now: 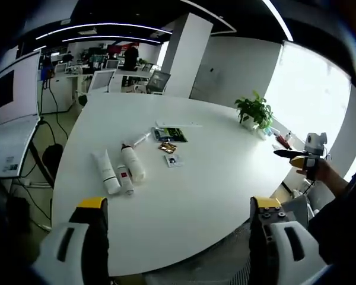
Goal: Arrange the skincare products in the storage area until every visible bottle or jar stands upright without overlapping.
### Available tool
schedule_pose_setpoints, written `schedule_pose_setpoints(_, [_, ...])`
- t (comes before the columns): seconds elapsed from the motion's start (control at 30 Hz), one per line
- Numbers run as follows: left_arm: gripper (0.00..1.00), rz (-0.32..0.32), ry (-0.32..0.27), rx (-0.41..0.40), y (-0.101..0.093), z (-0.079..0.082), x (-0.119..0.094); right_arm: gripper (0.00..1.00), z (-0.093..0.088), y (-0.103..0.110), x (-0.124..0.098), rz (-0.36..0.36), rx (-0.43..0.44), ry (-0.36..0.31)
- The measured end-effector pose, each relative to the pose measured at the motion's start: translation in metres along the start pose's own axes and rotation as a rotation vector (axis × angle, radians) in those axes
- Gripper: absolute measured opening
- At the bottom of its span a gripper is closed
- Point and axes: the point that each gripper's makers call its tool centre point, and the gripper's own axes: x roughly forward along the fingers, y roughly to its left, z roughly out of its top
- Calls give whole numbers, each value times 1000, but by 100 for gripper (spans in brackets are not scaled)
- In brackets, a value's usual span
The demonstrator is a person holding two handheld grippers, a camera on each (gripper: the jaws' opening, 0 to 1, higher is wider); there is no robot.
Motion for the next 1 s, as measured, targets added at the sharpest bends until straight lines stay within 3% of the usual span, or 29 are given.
schedule_pose_setpoints(1.0, [92, 5, 33, -11, 2, -11, -3, 98, -6, 6, 0, 6, 11, 7])
